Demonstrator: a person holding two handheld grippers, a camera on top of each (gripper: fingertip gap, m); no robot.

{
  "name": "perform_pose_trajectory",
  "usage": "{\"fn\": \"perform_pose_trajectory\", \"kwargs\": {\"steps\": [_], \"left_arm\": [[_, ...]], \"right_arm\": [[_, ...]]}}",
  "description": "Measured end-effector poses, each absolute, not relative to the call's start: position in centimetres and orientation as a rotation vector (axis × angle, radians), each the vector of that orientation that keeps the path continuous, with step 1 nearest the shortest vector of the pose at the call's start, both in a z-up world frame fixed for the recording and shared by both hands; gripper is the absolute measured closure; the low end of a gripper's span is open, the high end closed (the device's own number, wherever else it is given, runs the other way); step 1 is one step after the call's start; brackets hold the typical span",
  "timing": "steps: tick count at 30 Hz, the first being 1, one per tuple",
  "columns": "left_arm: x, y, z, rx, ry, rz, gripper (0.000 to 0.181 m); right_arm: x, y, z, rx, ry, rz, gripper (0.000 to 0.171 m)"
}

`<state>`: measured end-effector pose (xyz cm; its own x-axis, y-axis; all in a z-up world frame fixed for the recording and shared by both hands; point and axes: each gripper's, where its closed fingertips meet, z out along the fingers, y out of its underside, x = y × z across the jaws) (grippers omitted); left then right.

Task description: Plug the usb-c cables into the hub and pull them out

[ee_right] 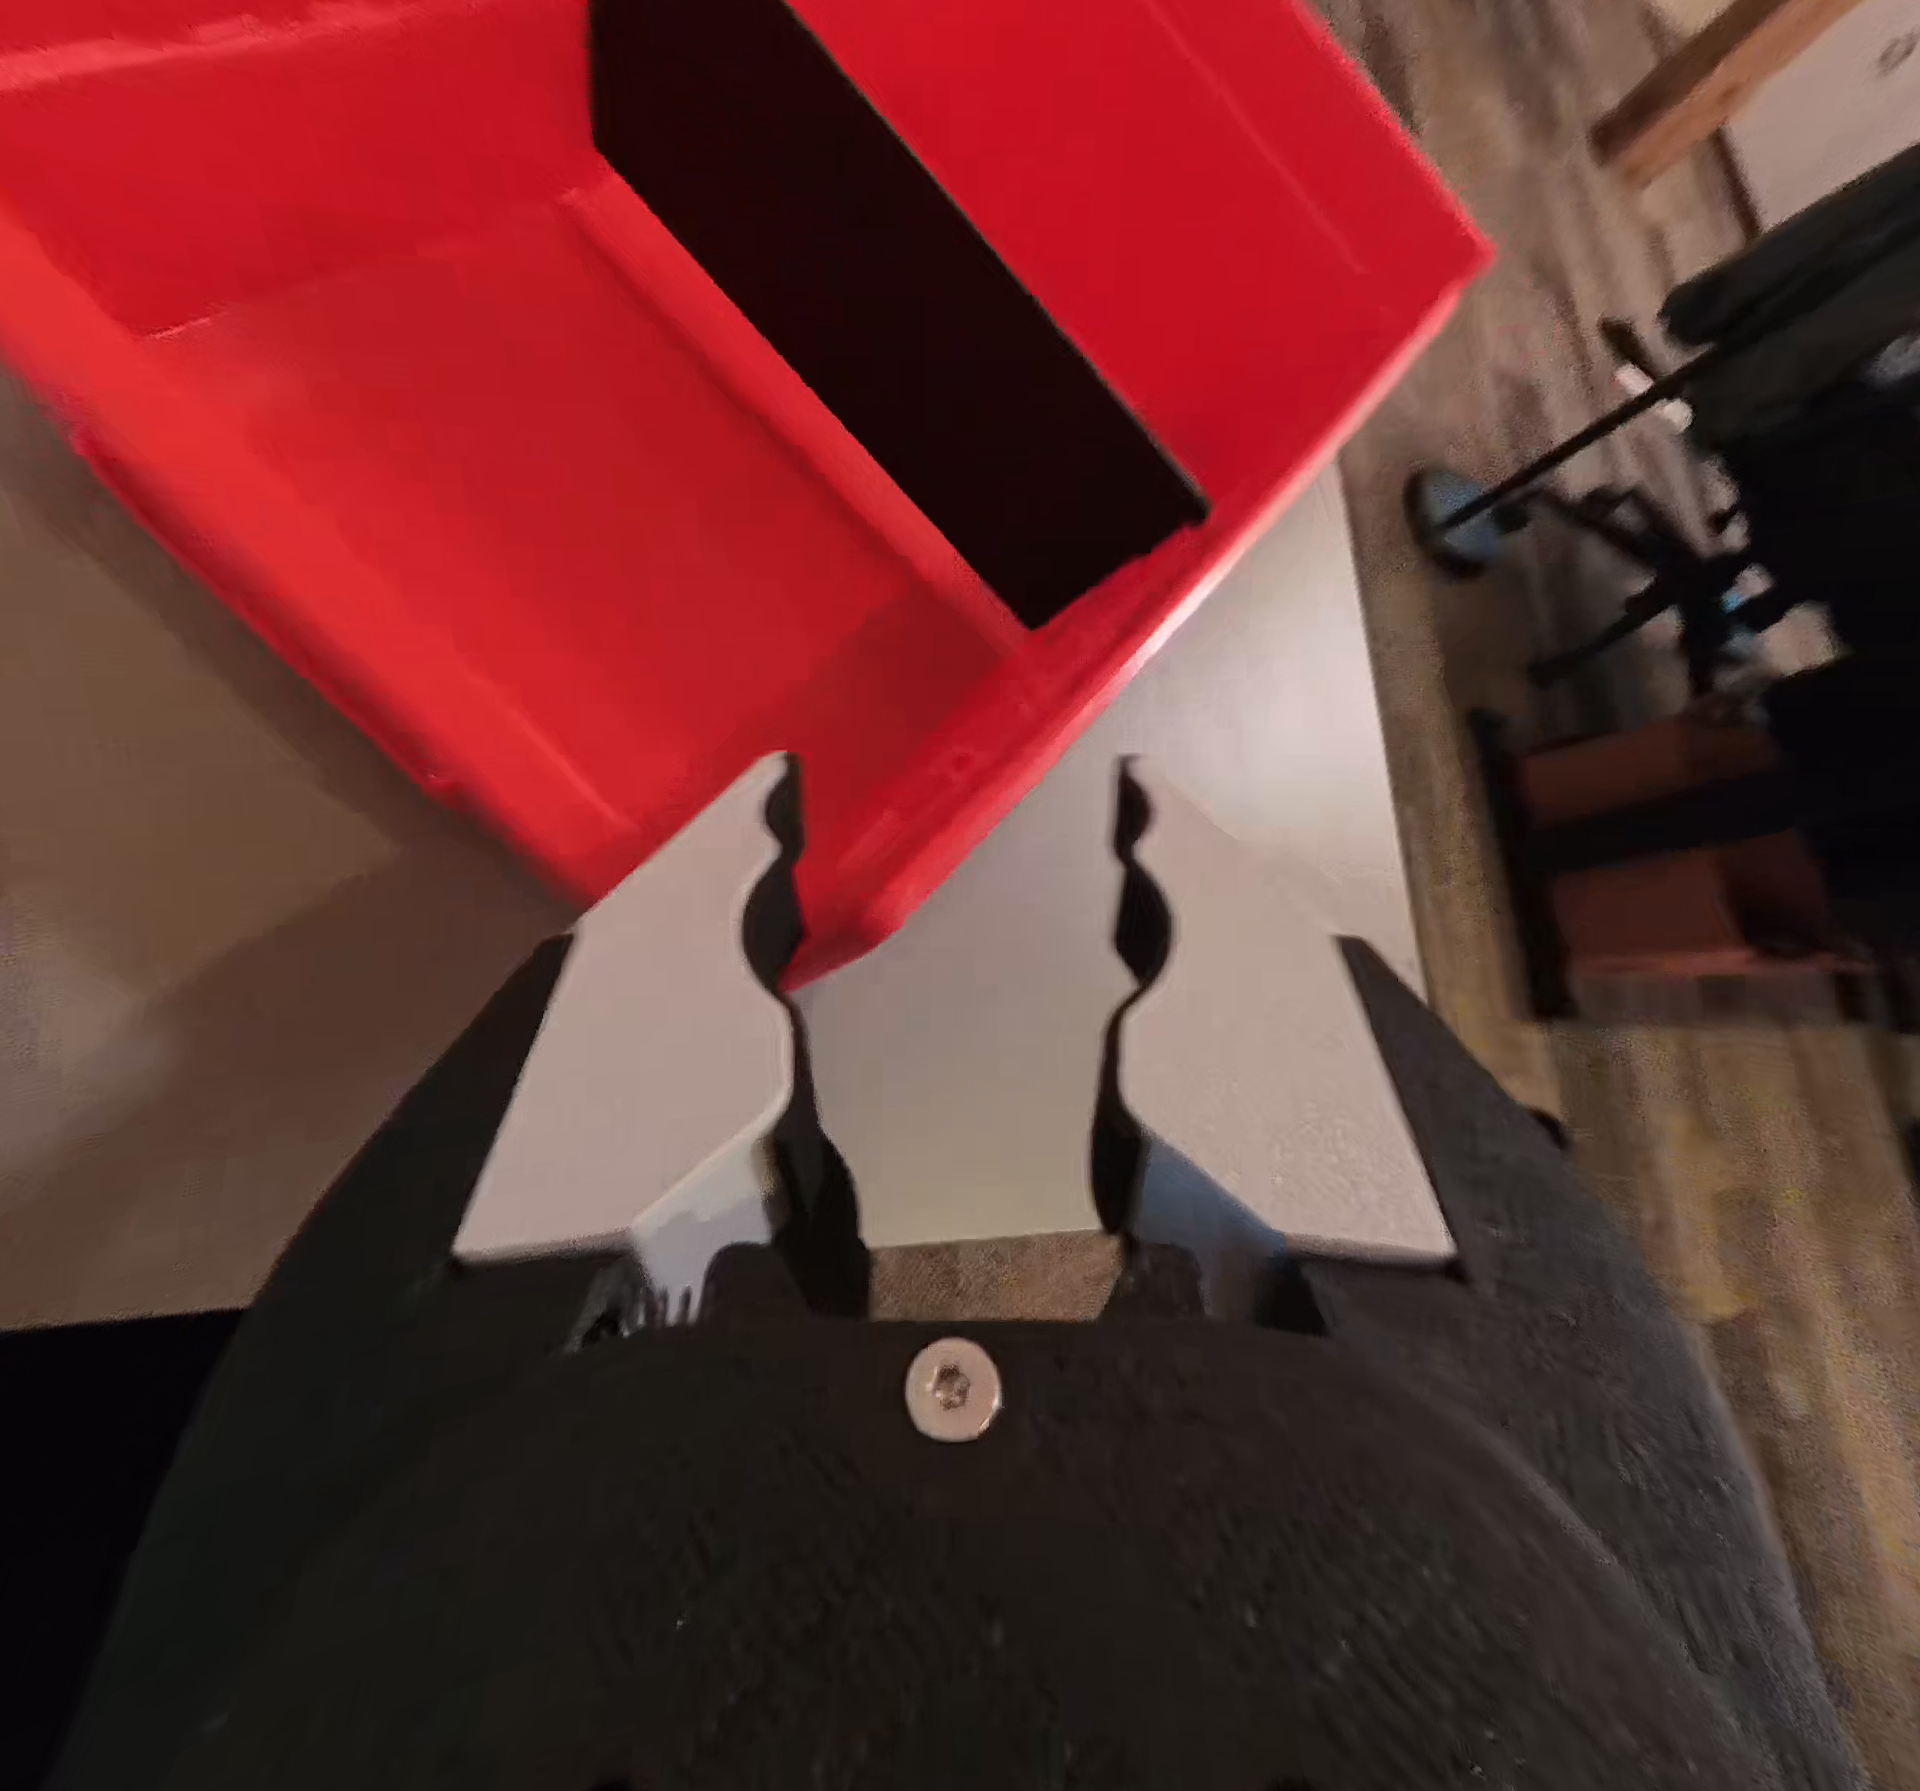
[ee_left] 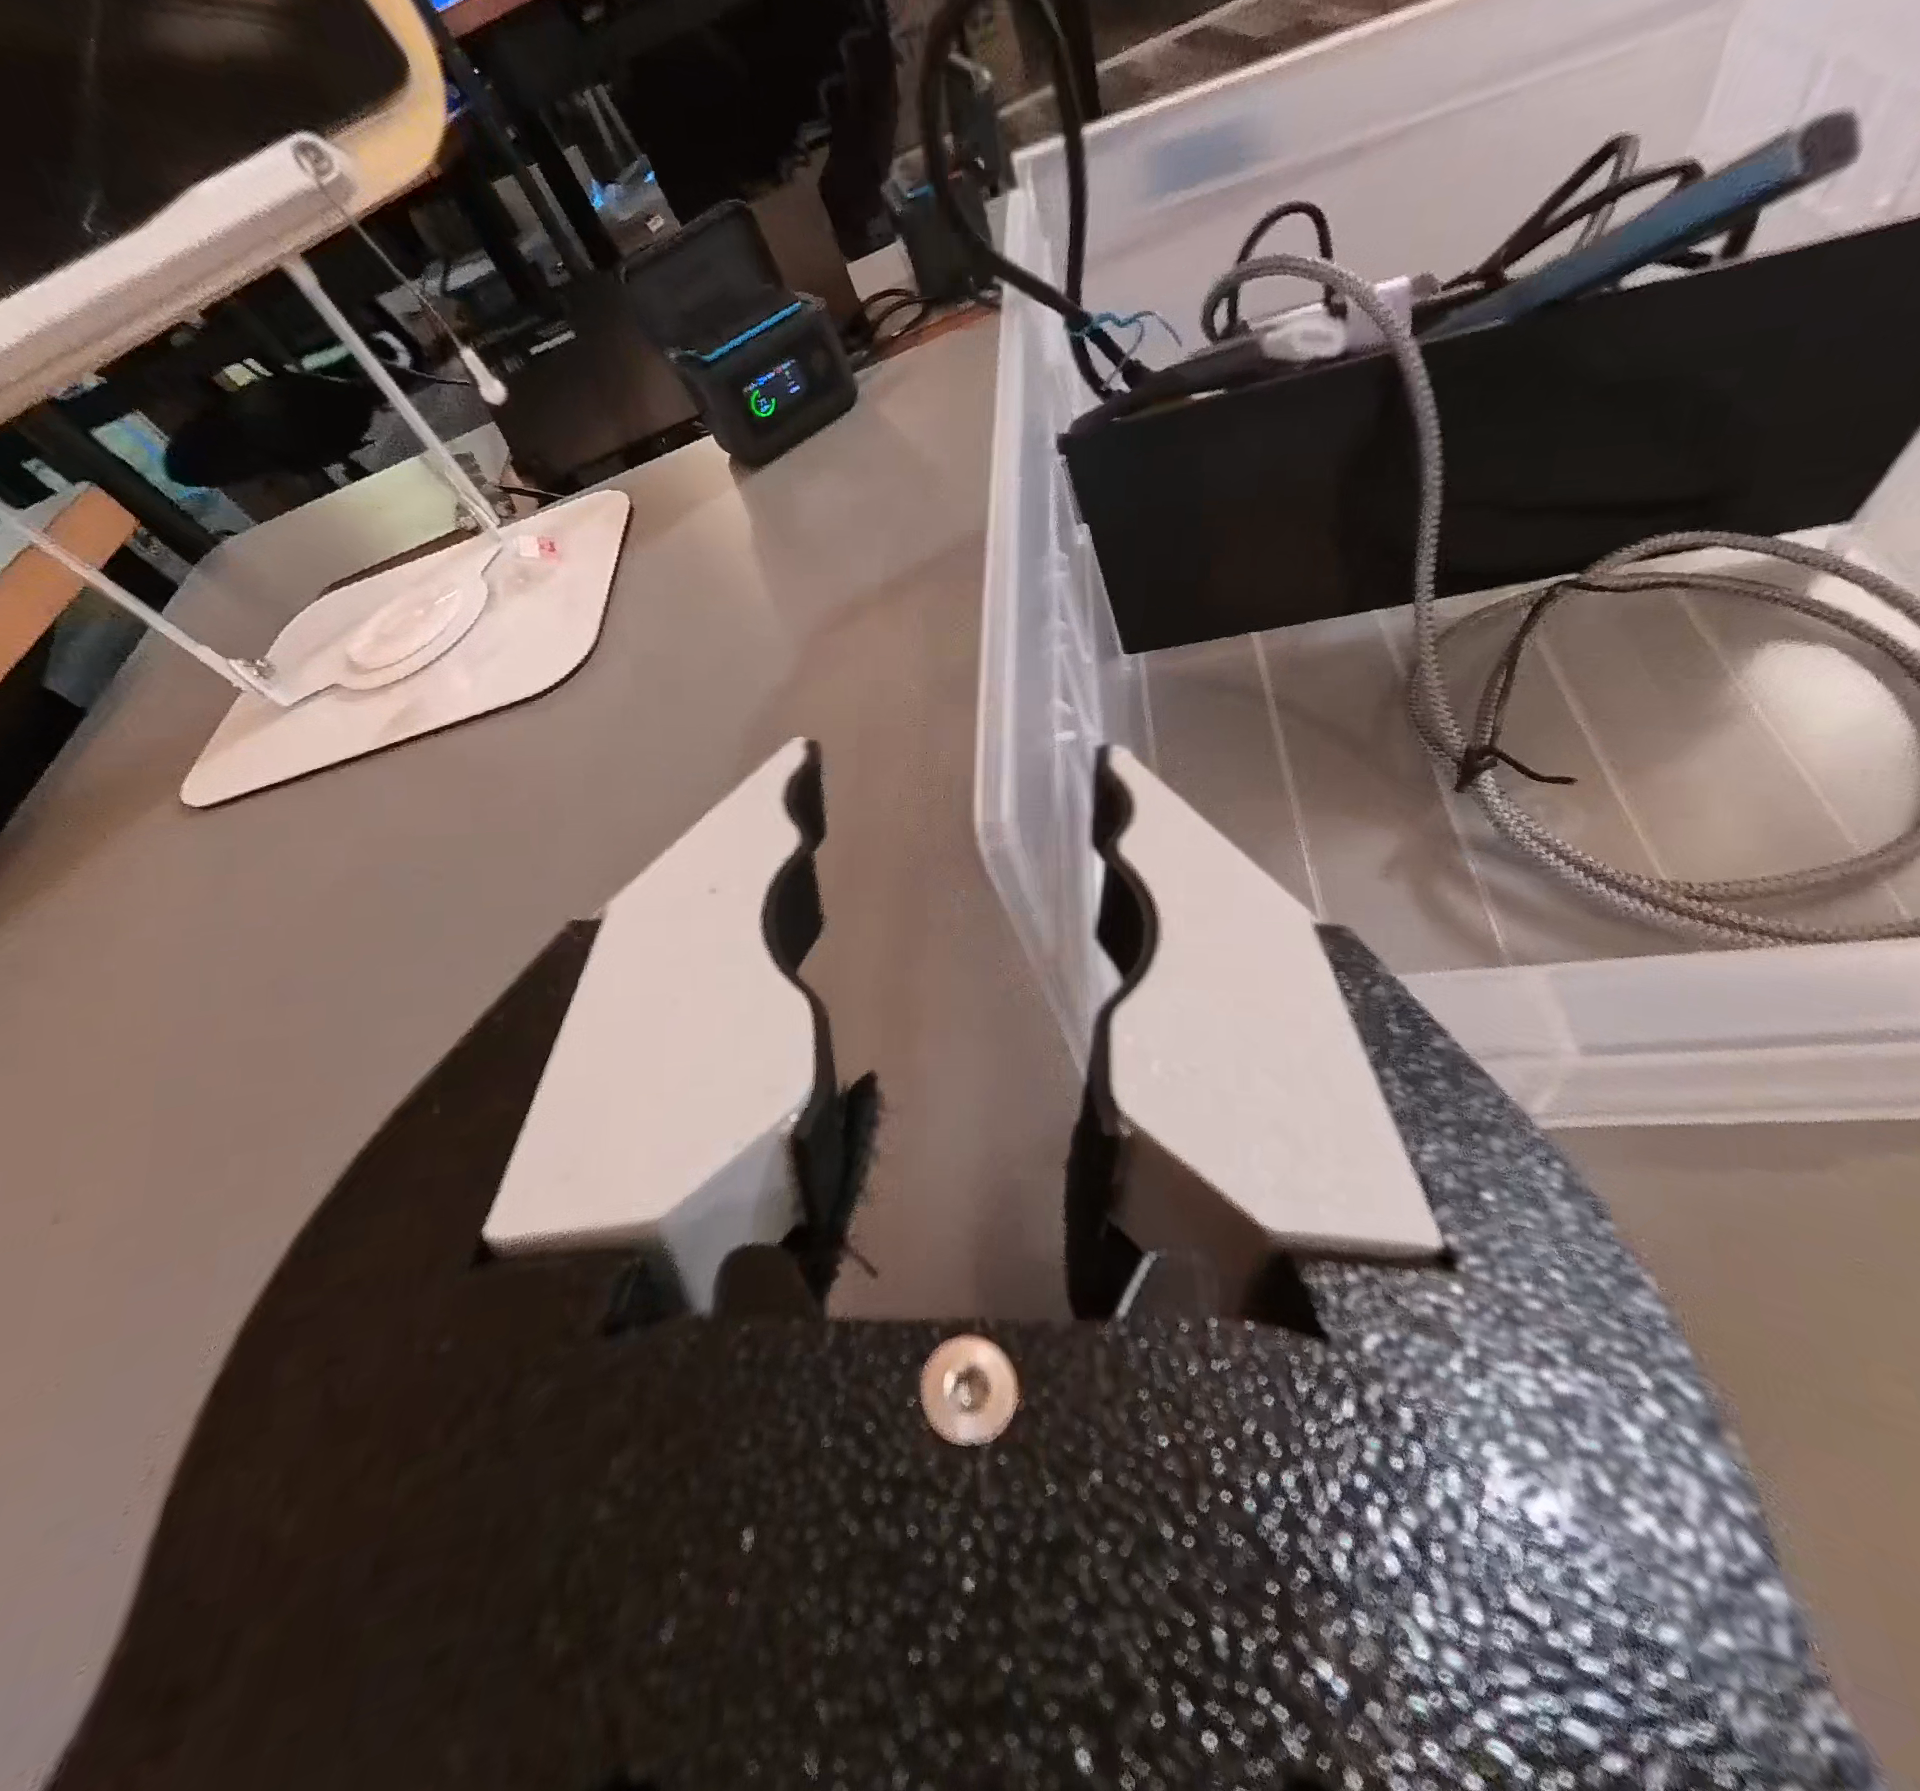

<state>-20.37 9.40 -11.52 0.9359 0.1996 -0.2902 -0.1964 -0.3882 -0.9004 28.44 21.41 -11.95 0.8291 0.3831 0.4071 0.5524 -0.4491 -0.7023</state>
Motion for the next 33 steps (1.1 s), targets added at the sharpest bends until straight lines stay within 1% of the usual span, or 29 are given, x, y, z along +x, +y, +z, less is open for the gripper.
{"fn": "perform_pose_trajectory", "kwargs": {"steps": [1,2,3,4,6,9,15,22,23,24,25,26,28,30,33], "left_arm": [[-20.2,9.5,-11.5,-1.915,0.007,0.382,0.138],[-19.8,9.7,-11.7,-1.909,0.018,0.337,0.148],[-19.5,9.8,-11.8,-1.901,0.021,0.313,0.158],[-19.4,9.9,-11.9,-1.9,0.032,0.308,0.168],[-19.5,9.9,-11.9,-1.907,0.034,0.332,0.168],[-19.1,9.5,-12.0,-1.918,0.016,0.209,0.177],[-21.8,5.4,-11.8,-1.941,0.005,0.28,0.177],[-27.9,-2.2,-11.6,-1.962,-0.08,0.242,0.179],[-28.8,-3.1,-11.6,-1.962,-0.084,0.248,0.178],[-29.6,-4.0,-11.6,-1.964,-0.079,0.245,0.179],[-30.3,-4.8,-11.7,-1.966,-0.077,0.244,0.178],[-31.0,-5.5,-11.8,-1.973,-0.088,0.237,0.178],[-32.4,-6.8,-10.9,-1.942,-0.156,0.25,0.167],[-33.0,-7.6,-7.6,-1.82,-0.186,0.316,0.157],[-31.7,-7.1,-2.5,-1.694,-0.106,0.469,0.141]], "right_arm": [[29.3,21.7,-12.3,-2.125,-0.671,-0.208,0.132],[30.2,22.0,-12.5,-2.144,-0.654,-0.198,0.15],[31.2,22.3,-12.6,-2.152,-0.634,-0.204,0.158],[32.0,22.6,-12.6,-2.156,-0.621,-0.199,0.16],[32.7,23.0,-12.6,-2.165,-0.593,-0.137,0.163],[33.5,23.4,-12.6,-2.168,-0.58,-0.086,0.164],[34.0,23.6,-12.6,-2.137,-0.757,-0.017,0.162],[35.8,24.3,-12.5,-2.129,-0.886,0.038,0.162],[36.1,24.4,-12.3,-2.118,-0.895,0.02,0.16],[36.5,24.7,-11.8,-2.091,-0.904,-0.033,0.15],[37.1,24.9,-10.8,-2.057,-0.912,-0.103,0.14],[37.4,25.0,-9.5,-2.02,-0.907,-0.159,0.139],[36.8,25.0,-5.8,-1.923,-0.878,-0.193,0.13],[34.6,24.3,-2.1,-1.816,-0.882,-0.135,0.124],[29.0,22.7,2.9,-1.636,-0.936,-0.017,0.124]]}}
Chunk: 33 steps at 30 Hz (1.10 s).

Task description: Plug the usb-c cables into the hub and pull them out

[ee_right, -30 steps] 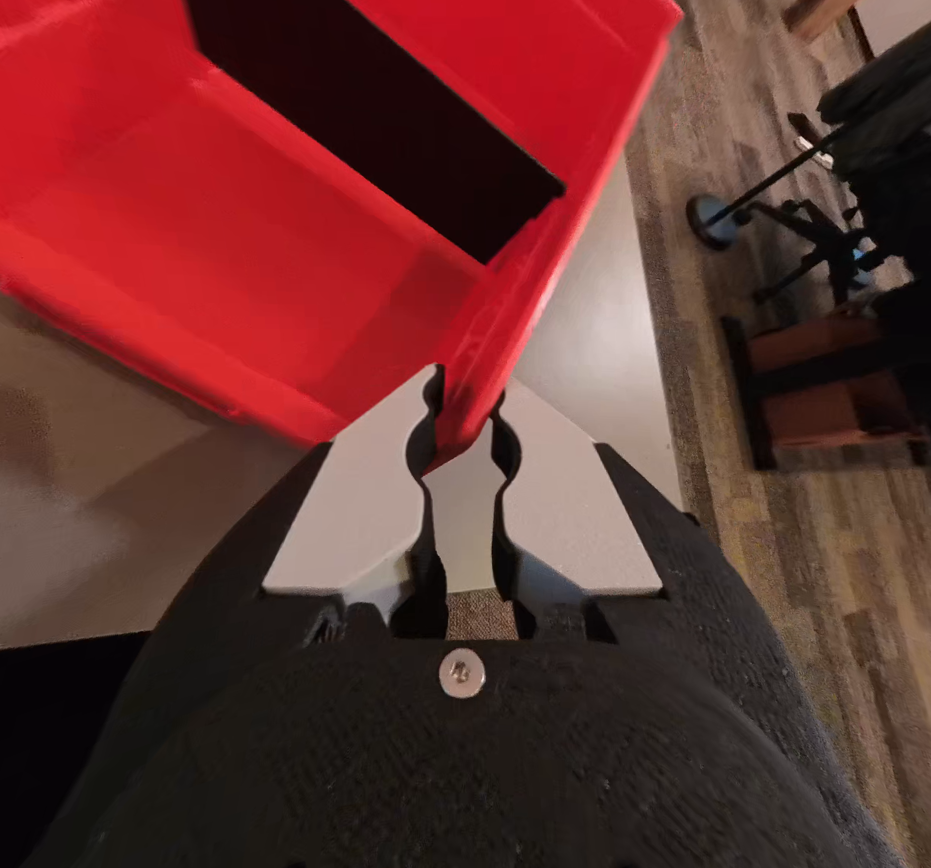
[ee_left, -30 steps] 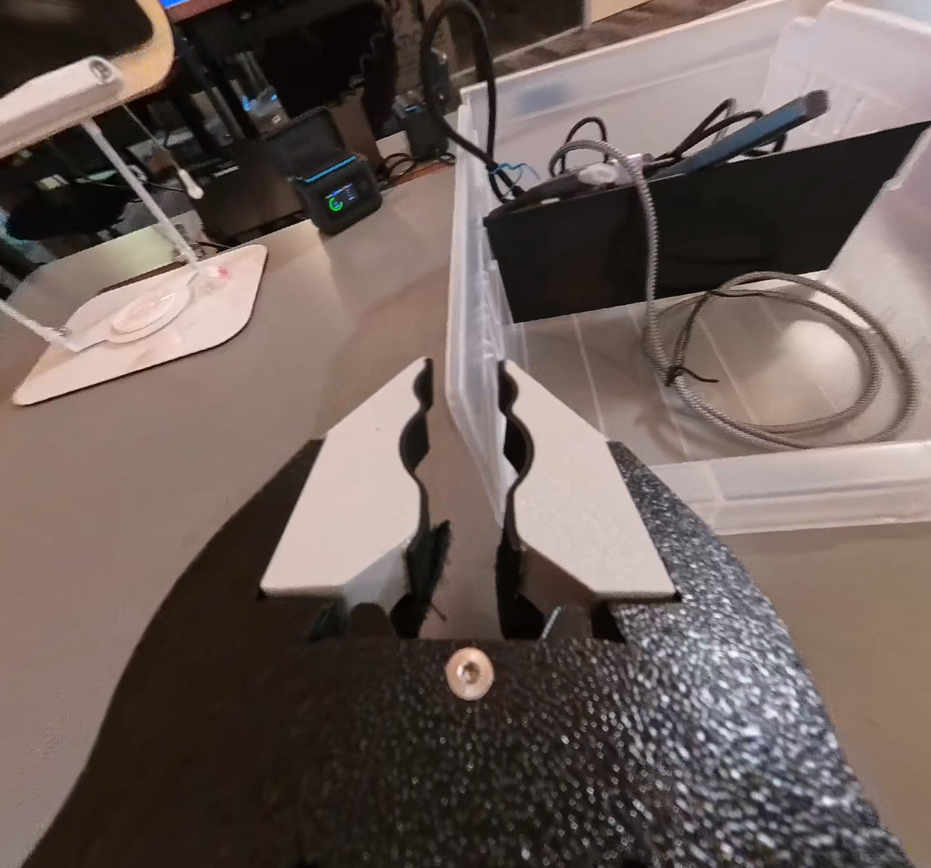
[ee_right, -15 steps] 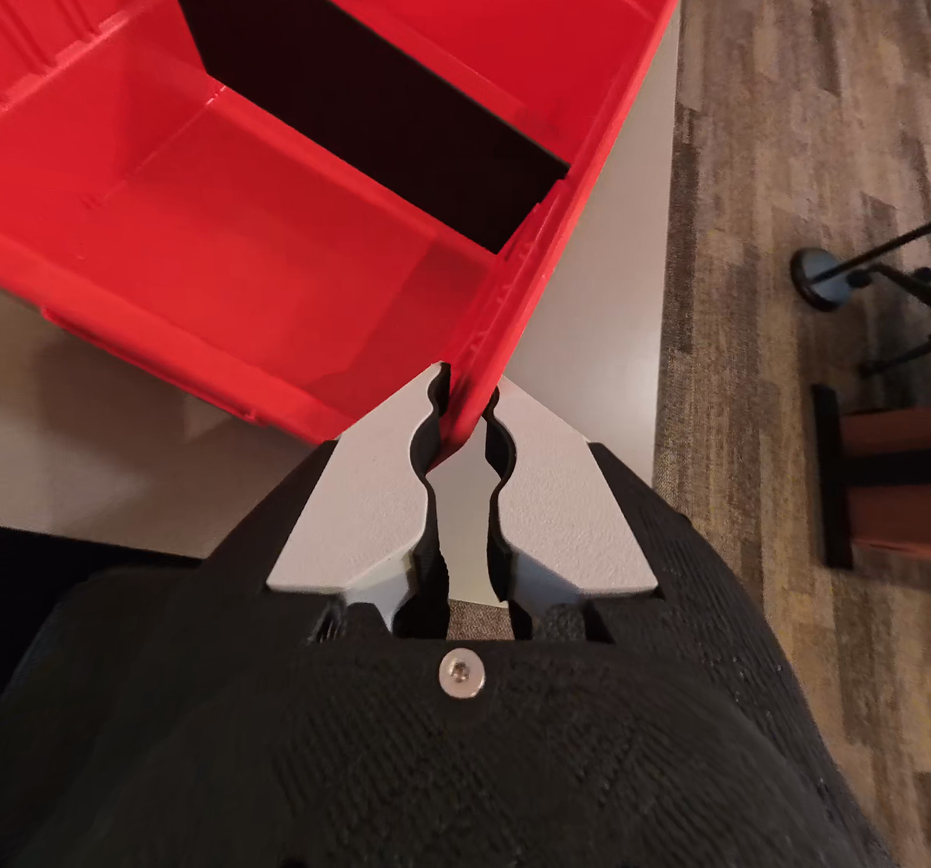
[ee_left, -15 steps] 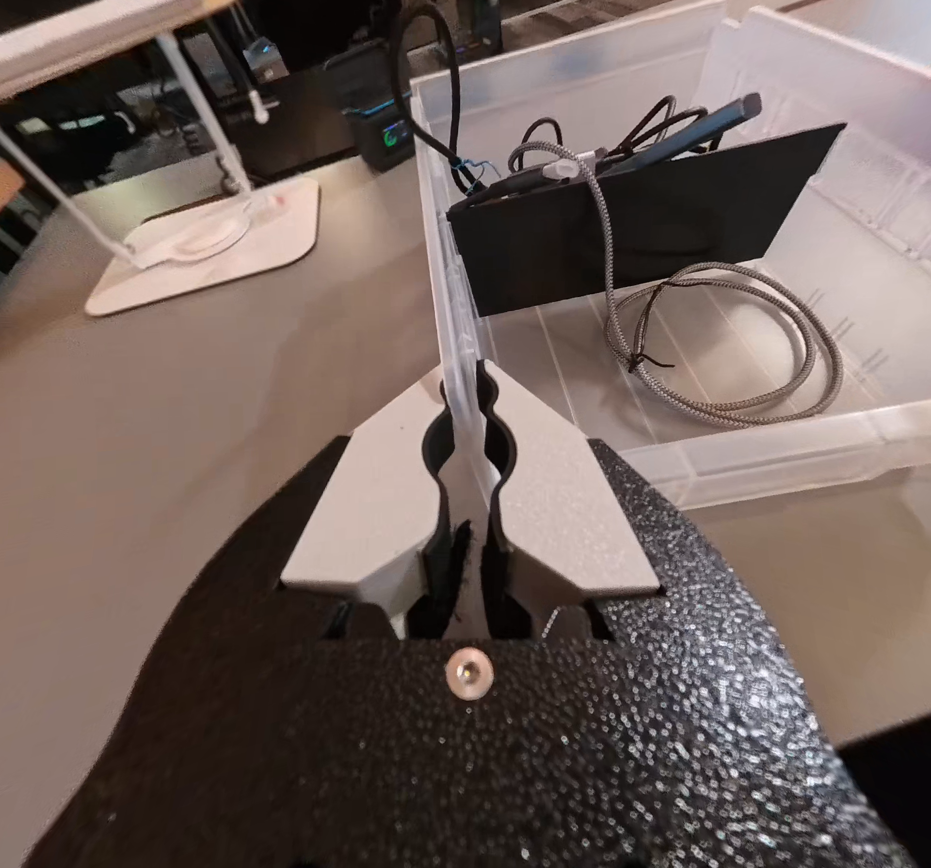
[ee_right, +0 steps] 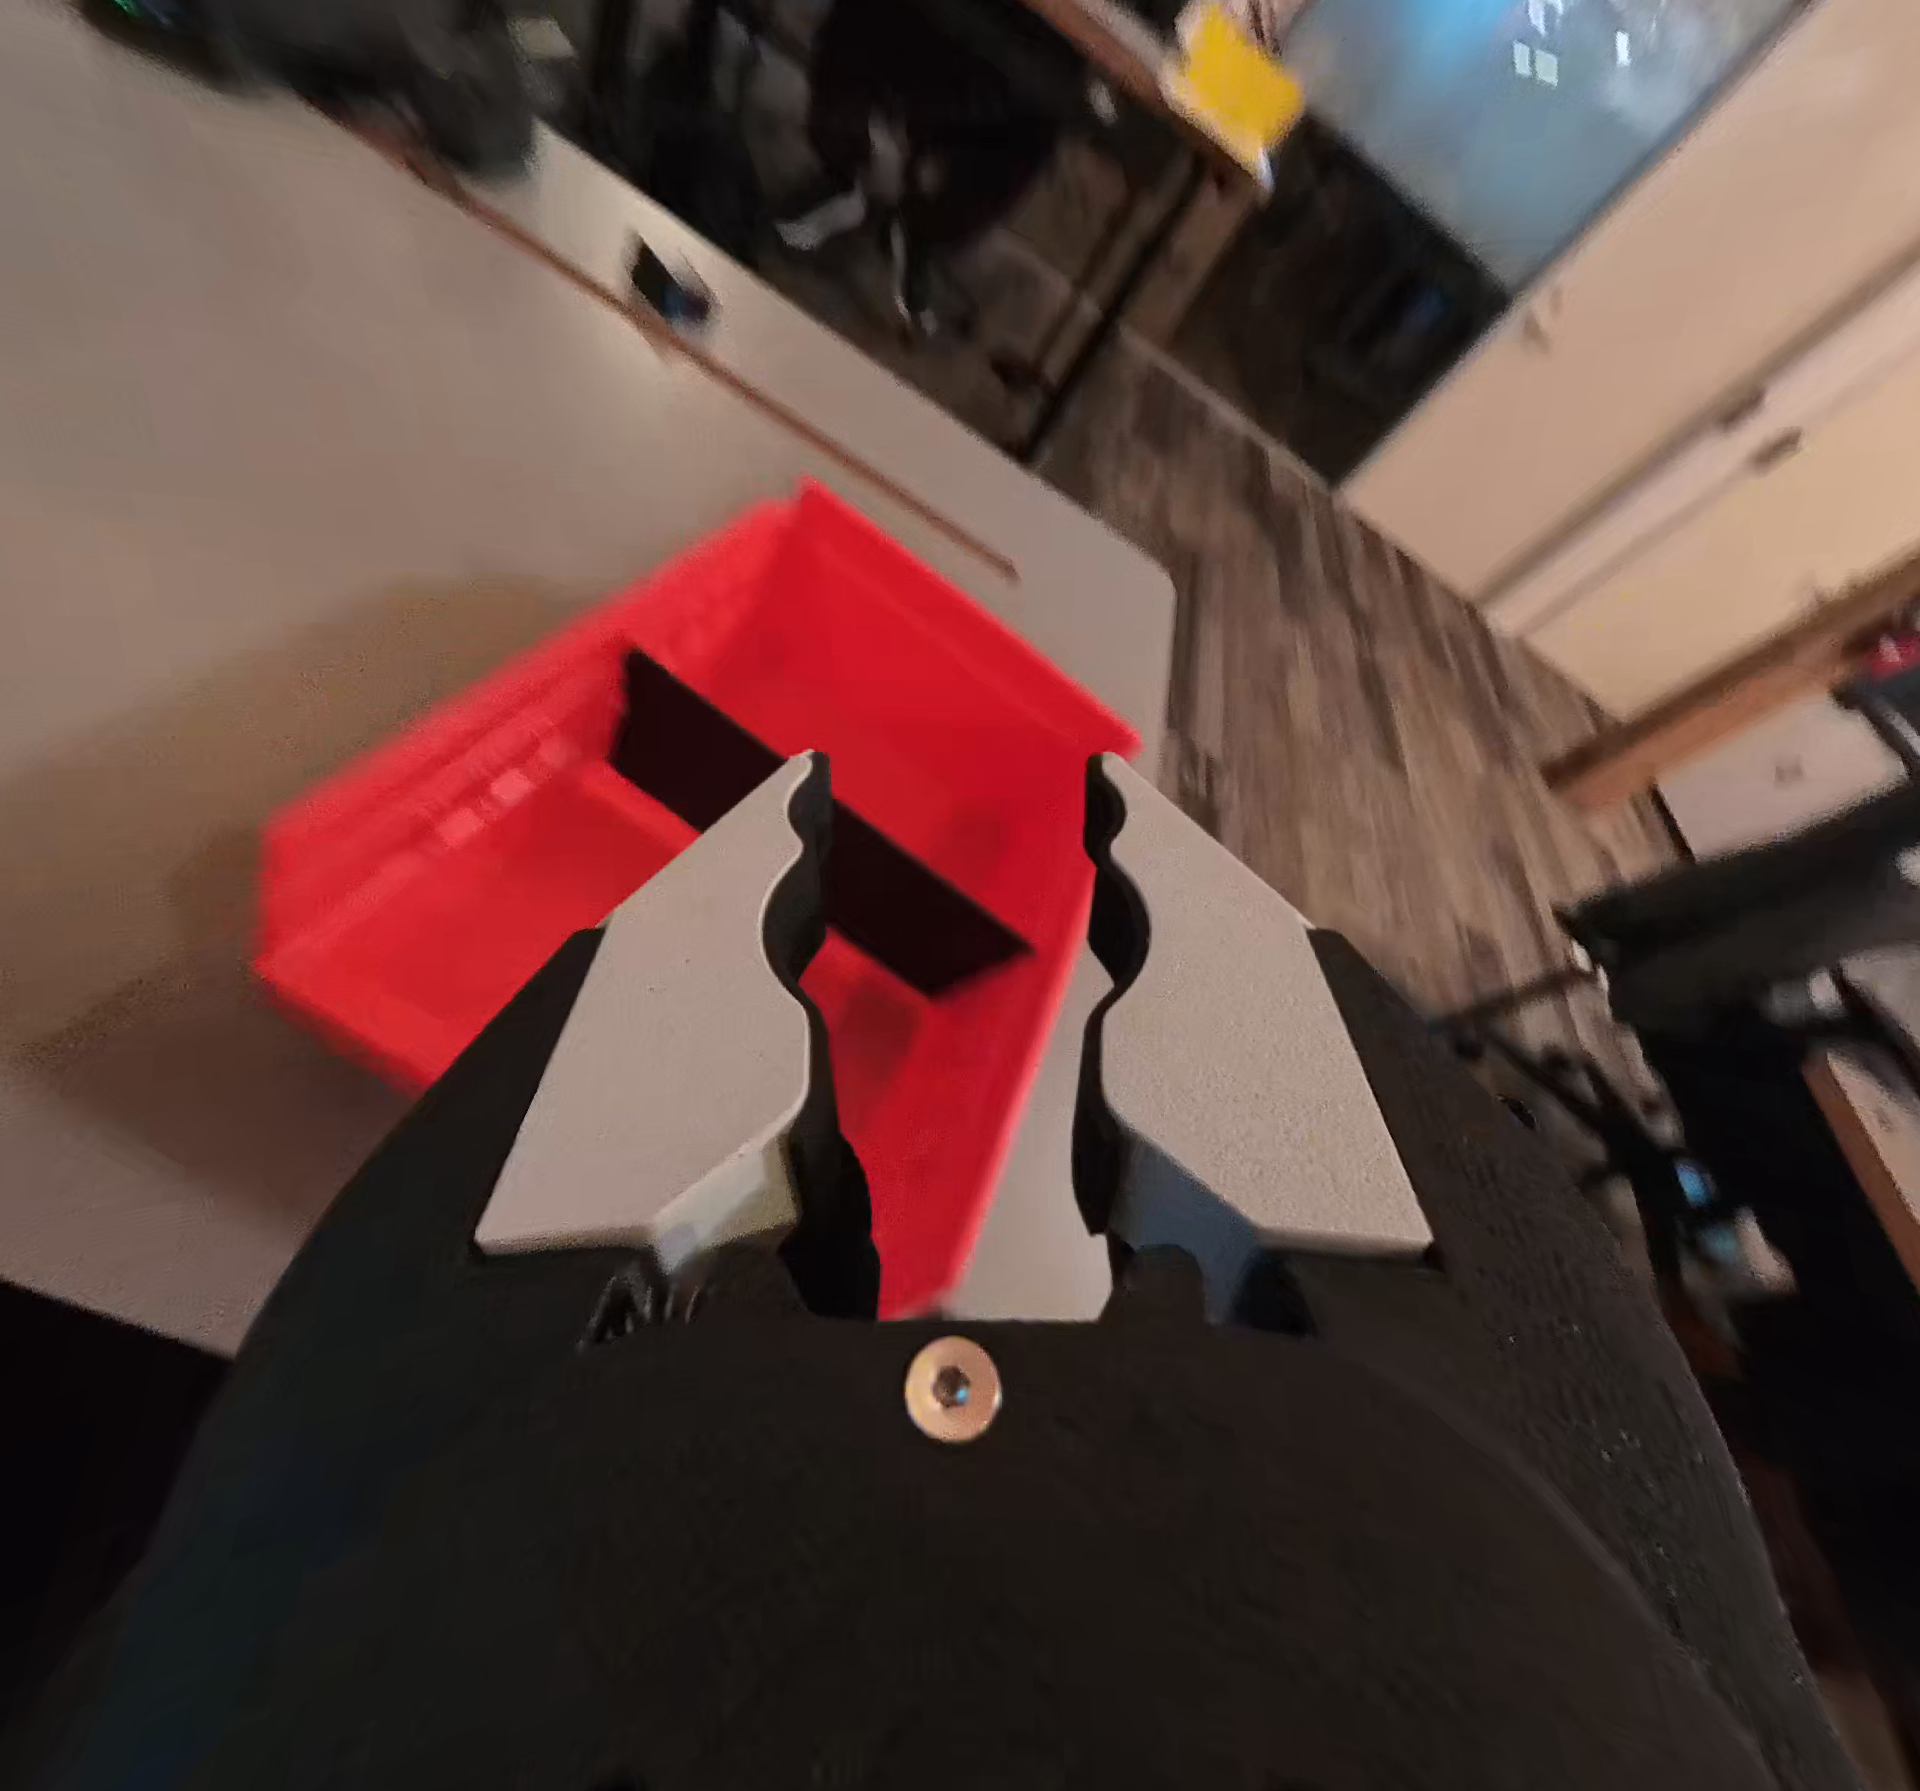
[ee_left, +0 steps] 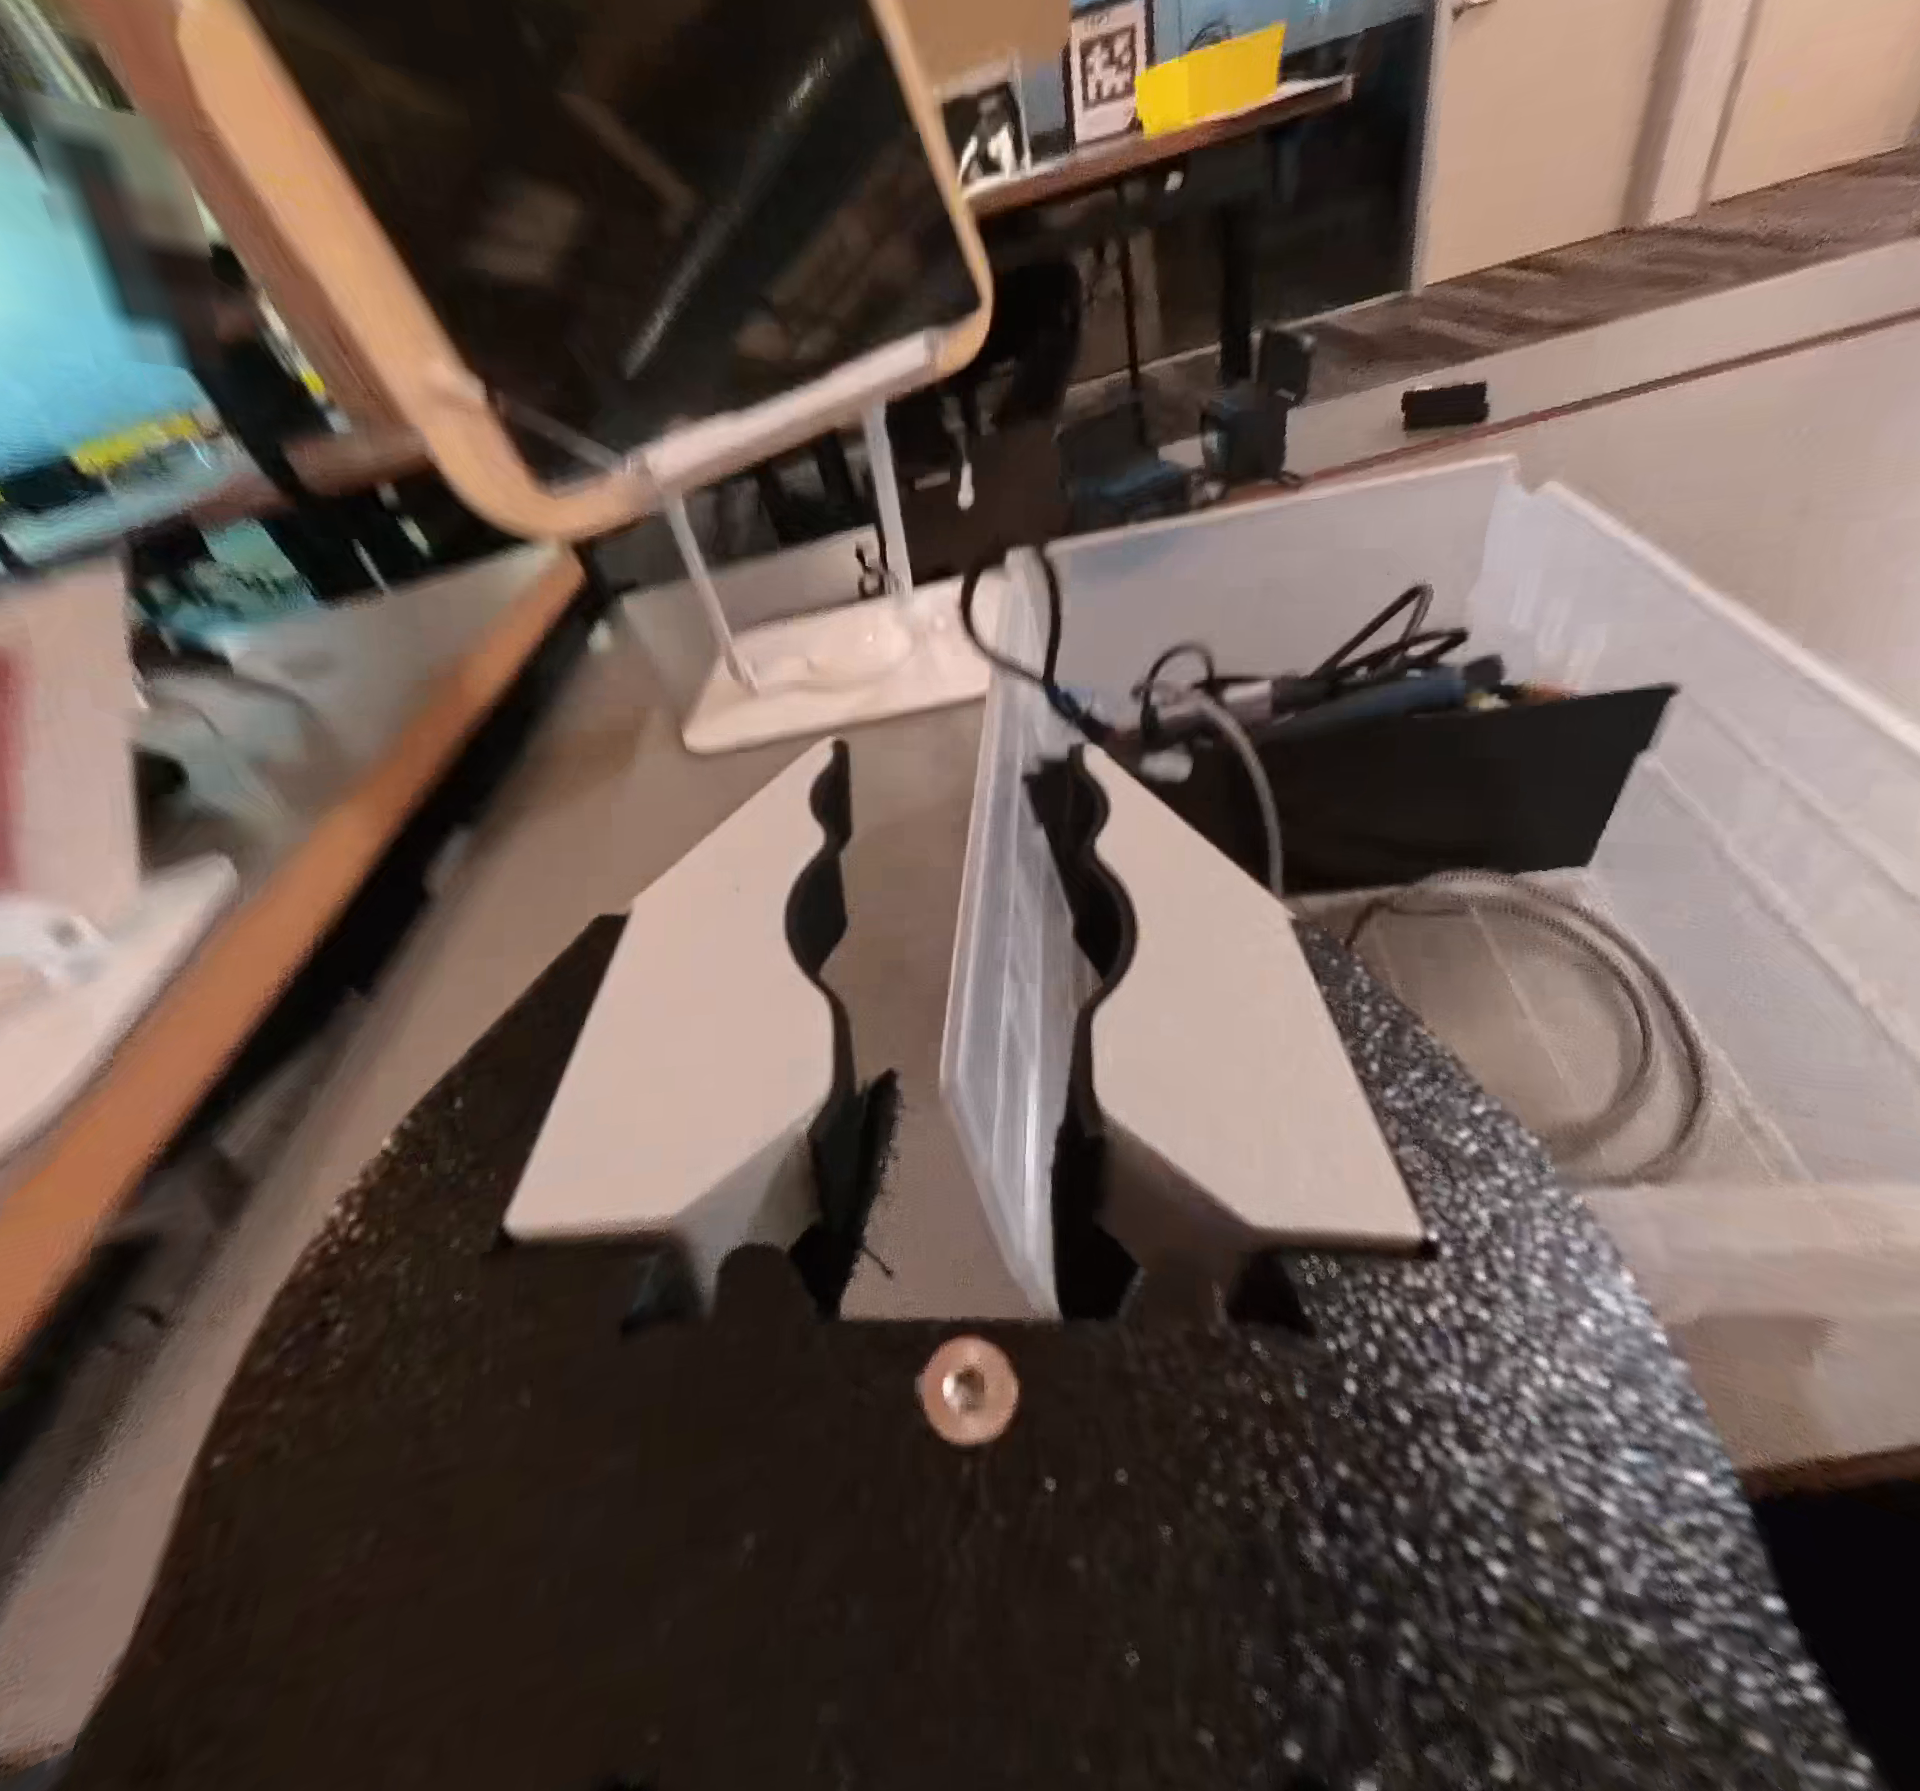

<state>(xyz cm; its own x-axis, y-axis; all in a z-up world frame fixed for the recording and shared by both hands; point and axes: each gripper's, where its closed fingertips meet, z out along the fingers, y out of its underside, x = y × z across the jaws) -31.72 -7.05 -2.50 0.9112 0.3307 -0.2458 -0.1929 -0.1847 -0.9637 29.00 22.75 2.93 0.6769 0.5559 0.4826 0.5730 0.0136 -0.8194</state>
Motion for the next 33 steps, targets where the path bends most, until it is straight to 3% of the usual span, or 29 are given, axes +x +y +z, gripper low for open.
{"fn": "perform_pose_trajectory", "kwargs": {"steps": [5,12,24,33], "left_arm": [[-25.9,0.4,-0.6,-1.829,0.389,0.63,0.138],[-26.8,7.7,-7.3,-2.313,0.905,0.488,0.141],[-27.9,11.2,-12.6,-2.582,1.259,0.463,0.143],[-28.5,12.0,-14.9,-2.554,1.584,0.698,0.142]], "right_arm": [[17.2,18.7,7.6,-1.373,-1.117,0.215,0.126],[7.8,15.7,8.1,-1.231,-1.224,0.469,0.127],[7.6,16.9,6.1,-1.262,-1.281,0.503,0.128],[8.6,17.3,6.5,-1.265,-1.256,0.535,0.128]]}}
